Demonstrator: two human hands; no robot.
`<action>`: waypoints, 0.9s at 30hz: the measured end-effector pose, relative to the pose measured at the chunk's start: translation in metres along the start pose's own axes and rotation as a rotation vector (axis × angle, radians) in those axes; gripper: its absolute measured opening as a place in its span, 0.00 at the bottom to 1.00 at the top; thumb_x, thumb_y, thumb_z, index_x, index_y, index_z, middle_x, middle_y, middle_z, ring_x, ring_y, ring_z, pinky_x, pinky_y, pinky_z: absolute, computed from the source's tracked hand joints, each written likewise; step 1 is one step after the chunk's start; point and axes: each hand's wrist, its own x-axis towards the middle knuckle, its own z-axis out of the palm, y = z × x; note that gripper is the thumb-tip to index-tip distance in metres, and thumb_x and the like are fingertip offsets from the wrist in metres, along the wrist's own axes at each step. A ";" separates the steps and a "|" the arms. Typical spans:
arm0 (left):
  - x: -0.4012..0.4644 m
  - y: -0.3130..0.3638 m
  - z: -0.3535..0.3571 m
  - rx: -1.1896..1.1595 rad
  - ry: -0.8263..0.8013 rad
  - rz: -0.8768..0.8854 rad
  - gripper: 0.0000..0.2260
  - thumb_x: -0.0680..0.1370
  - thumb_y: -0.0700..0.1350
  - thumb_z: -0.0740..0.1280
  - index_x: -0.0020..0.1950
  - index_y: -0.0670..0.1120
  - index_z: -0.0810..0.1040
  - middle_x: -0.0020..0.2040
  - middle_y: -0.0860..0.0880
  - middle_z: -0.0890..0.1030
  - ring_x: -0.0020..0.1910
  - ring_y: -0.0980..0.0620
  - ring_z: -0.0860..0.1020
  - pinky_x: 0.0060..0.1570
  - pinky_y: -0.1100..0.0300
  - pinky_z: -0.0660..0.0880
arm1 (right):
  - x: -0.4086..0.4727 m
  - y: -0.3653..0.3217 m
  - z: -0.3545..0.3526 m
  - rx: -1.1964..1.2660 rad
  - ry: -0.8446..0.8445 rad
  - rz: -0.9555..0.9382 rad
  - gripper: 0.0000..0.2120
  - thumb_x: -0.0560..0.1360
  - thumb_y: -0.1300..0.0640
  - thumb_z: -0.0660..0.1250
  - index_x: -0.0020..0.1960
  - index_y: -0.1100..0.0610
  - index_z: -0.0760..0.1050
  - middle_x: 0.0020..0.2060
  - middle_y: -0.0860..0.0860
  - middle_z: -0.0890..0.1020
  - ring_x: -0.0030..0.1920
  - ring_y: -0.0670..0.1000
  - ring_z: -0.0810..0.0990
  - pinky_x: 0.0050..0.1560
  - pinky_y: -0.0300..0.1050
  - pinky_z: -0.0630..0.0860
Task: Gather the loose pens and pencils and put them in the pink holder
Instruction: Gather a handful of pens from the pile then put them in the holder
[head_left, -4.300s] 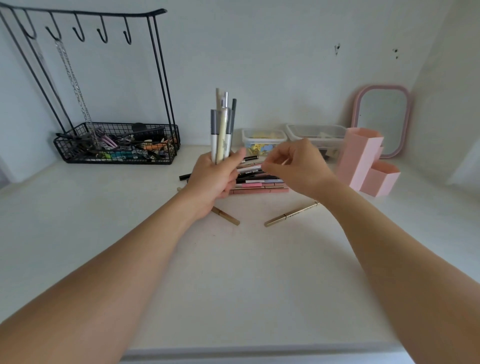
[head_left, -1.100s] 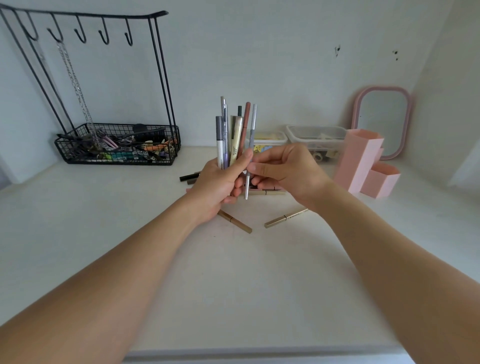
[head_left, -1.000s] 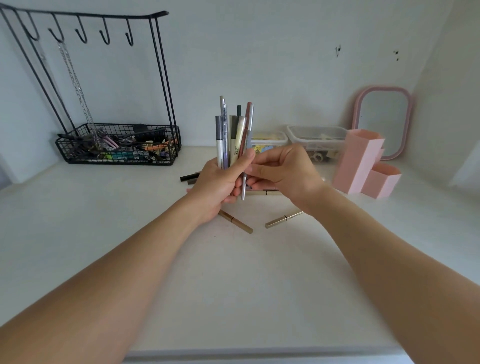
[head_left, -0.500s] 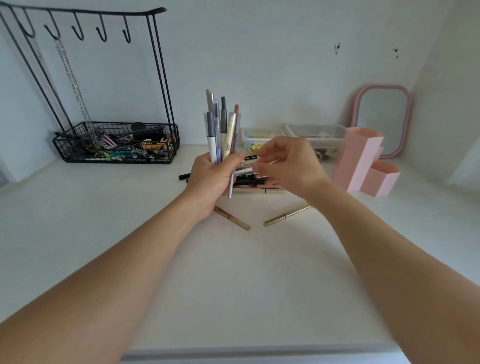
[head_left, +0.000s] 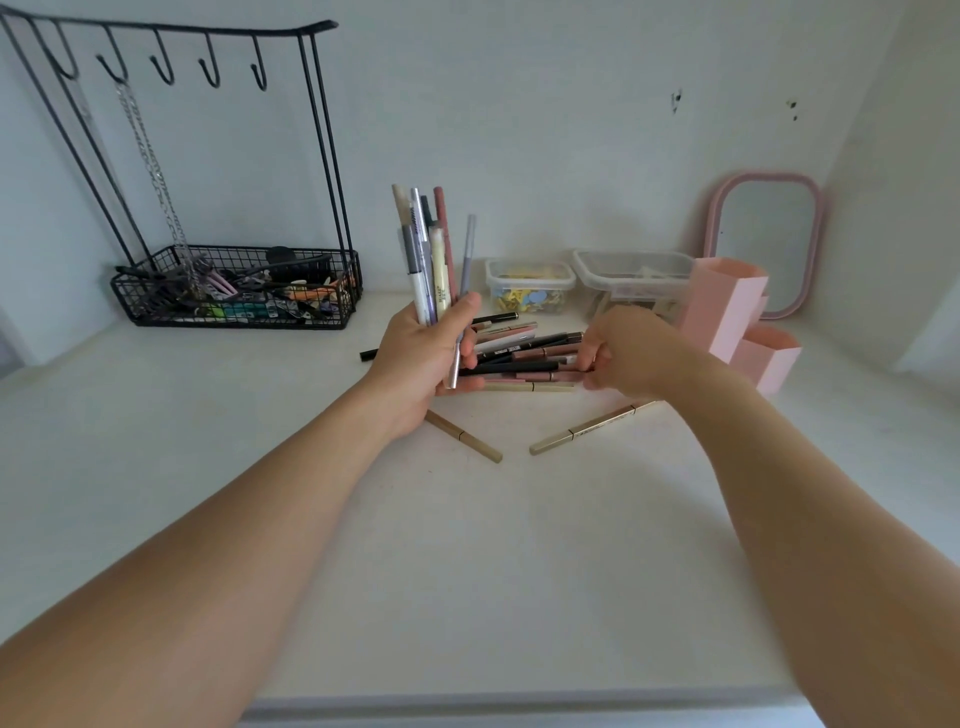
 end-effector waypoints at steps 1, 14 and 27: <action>0.000 0.000 0.000 0.014 -0.005 0.006 0.07 0.80 0.52 0.70 0.49 0.50 0.76 0.29 0.53 0.74 0.32 0.54 0.74 0.27 0.61 0.75 | 0.000 0.000 0.000 0.002 -0.006 -0.001 0.07 0.70 0.59 0.76 0.48 0.53 0.86 0.39 0.50 0.83 0.45 0.54 0.82 0.48 0.44 0.76; -0.002 0.000 0.001 -0.014 -0.022 0.017 0.11 0.79 0.46 0.73 0.41 0.49 0.72 0.28 0.52 0.70 0.28 0.55 0.70 0.24 0.63 0.65 | -0.006 -0.004 -0.018 0.312 0.074 -0.004 0.03 0.78 0.59 0.67 0.47 0.55 0.79 0.39 0.50 0.80 0.38 0.48 0.74 0.37 0.37 0.69; -0.016 0.006 0.012 0.031 -0.133 -0.022 0.14 0.81 0.54 0.68 0.50 0.43 0.82 0.34 0.50 0.84 0.36 0.50 0.84 0.36 0.50 0.83 | -0.015 -0.052 -0.006 1.167 -0.061 -0.216 0.10 0.82 0.62 0.62 0.55 0.70 0.74 0.37 0.54 0.80 0.35 0.50 0.78 0.37 0.43 0.72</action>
